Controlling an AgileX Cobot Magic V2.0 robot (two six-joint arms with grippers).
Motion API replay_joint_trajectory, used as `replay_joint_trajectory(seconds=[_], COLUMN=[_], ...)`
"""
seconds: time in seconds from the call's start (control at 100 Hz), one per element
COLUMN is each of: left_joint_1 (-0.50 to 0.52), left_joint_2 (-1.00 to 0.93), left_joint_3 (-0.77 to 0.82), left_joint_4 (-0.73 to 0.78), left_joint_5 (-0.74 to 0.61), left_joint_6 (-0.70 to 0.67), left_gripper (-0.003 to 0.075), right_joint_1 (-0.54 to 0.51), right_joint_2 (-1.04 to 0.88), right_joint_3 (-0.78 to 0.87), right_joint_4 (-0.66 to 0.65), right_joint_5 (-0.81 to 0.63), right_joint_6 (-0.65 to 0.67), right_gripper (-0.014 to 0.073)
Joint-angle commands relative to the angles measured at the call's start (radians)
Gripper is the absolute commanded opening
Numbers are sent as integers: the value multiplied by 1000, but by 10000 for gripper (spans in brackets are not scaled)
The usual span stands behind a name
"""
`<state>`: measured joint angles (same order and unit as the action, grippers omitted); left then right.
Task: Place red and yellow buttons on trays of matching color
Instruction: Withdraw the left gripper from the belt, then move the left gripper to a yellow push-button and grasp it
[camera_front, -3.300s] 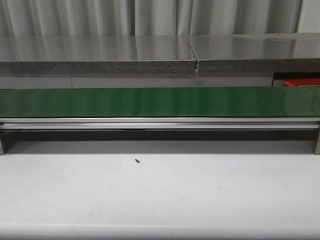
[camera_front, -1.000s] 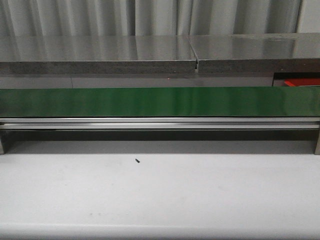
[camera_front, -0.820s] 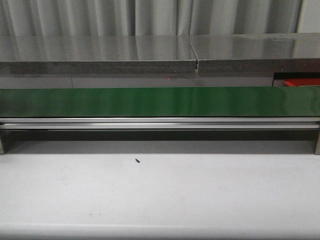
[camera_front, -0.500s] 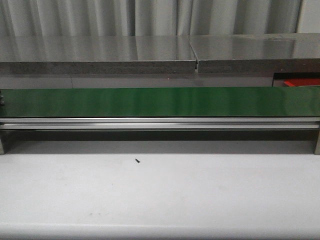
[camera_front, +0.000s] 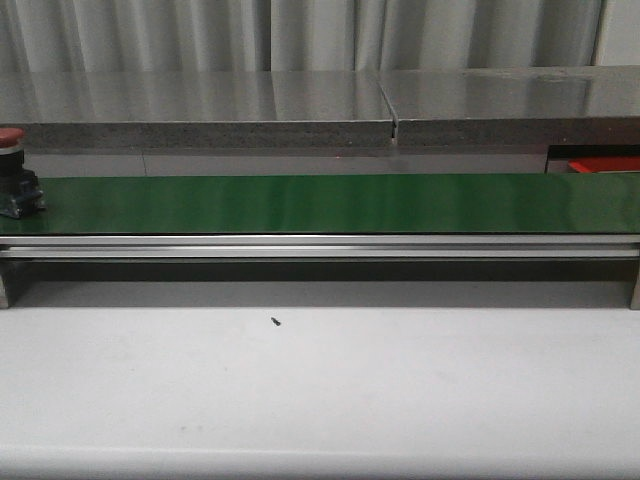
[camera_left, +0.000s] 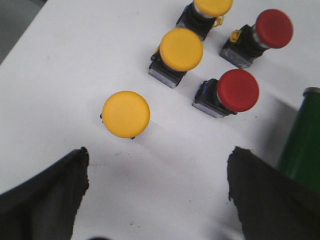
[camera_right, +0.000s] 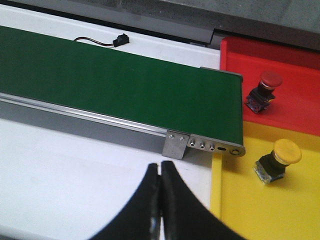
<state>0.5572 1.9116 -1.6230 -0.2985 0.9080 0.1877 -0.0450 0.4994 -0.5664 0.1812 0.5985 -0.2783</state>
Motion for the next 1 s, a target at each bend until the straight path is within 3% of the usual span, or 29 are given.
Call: replay_joint_trajectory(seconds=[0.0,0.8,0.99], left_joint_1=[2,2,2], left_joint_2=[-27,150,152], left_joint_3=[-26,-35,-35], left_joint_4=[-25,-3,-3], left_joint_5=[-55,-211,-235], left_joint_6=[7,15,24], left_gripper=[557,554,478], right_joint_1=[4,4,4], right_joint_2=[3,3,3], right_joint_3=[-25,-25,-25], right_joint_4=[3,3,3], right_joint_5=[-68,-68,-68], right_joint_6=[-8,-8,-8], right_gripper=[-118,-118,-118])
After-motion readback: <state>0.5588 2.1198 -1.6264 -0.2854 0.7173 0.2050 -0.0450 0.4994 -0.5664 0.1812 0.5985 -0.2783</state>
